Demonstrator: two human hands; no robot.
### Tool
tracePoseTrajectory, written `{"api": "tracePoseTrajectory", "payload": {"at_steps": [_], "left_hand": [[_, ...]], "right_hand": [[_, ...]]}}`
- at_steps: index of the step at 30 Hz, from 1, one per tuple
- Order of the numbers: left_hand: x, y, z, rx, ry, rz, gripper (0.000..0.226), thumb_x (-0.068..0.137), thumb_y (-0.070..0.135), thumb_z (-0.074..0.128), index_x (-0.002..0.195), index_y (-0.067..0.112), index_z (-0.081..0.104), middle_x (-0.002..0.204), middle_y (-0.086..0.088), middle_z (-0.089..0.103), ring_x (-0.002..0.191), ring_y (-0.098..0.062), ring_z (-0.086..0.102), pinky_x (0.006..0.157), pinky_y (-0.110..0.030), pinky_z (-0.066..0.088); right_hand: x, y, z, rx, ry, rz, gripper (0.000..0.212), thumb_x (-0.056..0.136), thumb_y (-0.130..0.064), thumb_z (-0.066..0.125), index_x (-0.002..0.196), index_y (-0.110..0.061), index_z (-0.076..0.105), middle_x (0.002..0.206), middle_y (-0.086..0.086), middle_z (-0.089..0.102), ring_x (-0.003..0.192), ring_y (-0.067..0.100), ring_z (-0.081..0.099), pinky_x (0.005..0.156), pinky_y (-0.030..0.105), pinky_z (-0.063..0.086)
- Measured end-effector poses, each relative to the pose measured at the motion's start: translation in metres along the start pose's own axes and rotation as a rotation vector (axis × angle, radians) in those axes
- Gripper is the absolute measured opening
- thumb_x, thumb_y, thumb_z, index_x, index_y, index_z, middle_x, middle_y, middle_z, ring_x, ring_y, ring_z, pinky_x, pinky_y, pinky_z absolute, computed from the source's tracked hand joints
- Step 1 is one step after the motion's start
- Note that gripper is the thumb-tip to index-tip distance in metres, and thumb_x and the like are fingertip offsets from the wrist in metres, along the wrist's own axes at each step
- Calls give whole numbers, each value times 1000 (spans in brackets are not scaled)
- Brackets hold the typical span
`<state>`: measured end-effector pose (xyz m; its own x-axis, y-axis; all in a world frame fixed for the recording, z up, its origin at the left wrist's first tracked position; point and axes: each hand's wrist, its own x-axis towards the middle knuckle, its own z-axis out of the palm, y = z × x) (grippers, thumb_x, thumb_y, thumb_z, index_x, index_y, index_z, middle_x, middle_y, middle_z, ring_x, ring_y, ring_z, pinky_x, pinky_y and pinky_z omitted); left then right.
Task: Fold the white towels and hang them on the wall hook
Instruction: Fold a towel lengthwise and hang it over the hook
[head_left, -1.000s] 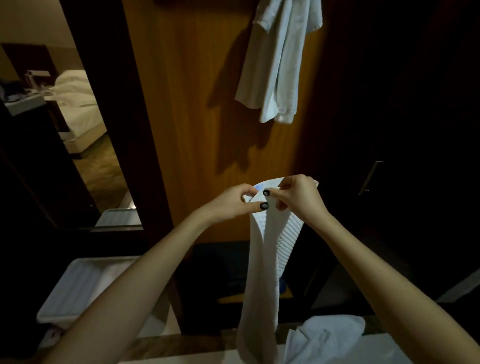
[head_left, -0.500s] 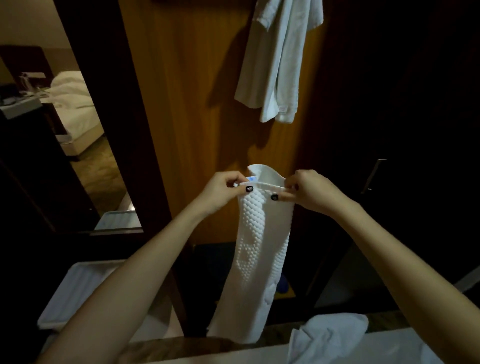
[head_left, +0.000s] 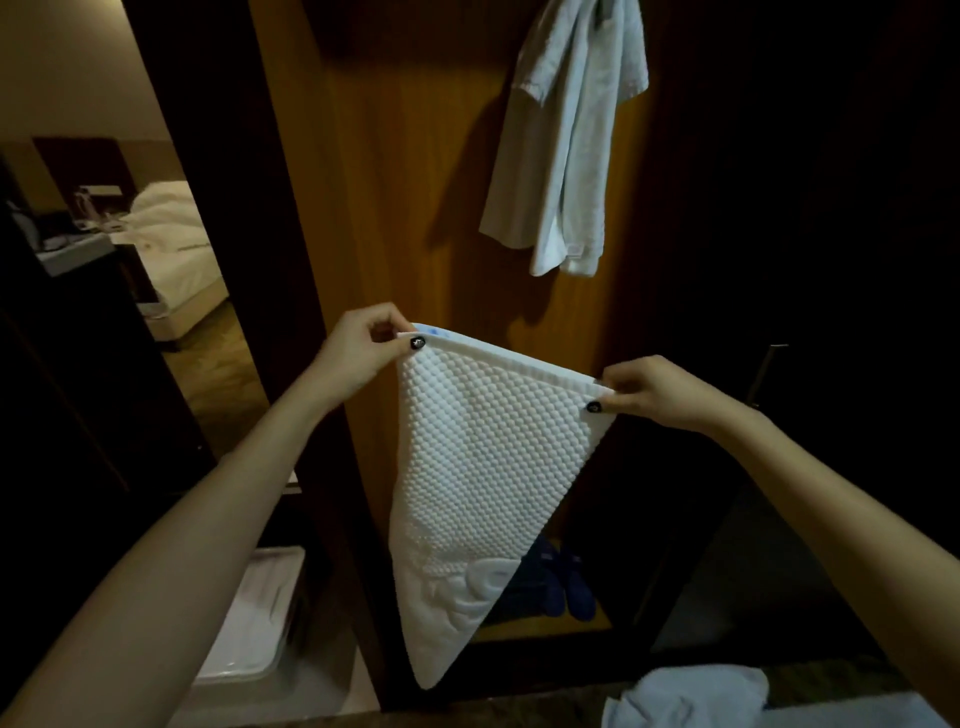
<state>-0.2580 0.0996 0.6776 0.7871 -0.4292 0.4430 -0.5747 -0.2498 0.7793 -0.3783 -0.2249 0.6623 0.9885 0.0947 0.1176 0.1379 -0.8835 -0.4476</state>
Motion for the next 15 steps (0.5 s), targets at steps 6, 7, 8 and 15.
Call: {"api": "tracePoseTrajectory", "payload": {"at_steps": [6, 7, 8, 15], "left_hand": [[1, -3, -8, 198, 140, 25, 11, 84, 6, 68, 76, 8, 61, 78, -5, 64, 73, -8, 56, 67, -21, 42], [-1, -3, -5, 239, 159, 46, 11, 85, 8, 67, 77, 9, 60, 78, -4, 64, 72, -8, 55, 65, -20, 41], [-3, -3, -3, 276, 177, 83, 11, 86, 9, 65, 77, 11, 58, 75, 0, 62, 70, -7, 54, 62, -18, 39], [4, 1, 29, 484, 247, 138, 12, 89, 12, 57, 86, 20, 49, 71, 5, 55, 62, -14, 52, 52, -32, 40]], "right_hand": [[13, -14, -2, 219, 316, -35, 41, 89, -27, 69, 61, -11, 43, 56, -8, 41, 48, 1, 35, 45, 18, 26], [14, -17, -5, 199, 374, -41, 41, 88, -24, 70, 60, -15, 42, 55, -10, 41, 46, 1, 36, 44, 17, 27], [14, -18, -8, 157, 433, -57, 41, 88, -22, 70, 59, -17, 41, 54, -10, 41, 46, 2, 38, 44, 17, 28], [19, -21, -19, -140, 629, -114, 34, 87, -12, 67, 71, -21, 39, 56, -14, 41, 50, 5, 44, 47, 20, 29]]}}
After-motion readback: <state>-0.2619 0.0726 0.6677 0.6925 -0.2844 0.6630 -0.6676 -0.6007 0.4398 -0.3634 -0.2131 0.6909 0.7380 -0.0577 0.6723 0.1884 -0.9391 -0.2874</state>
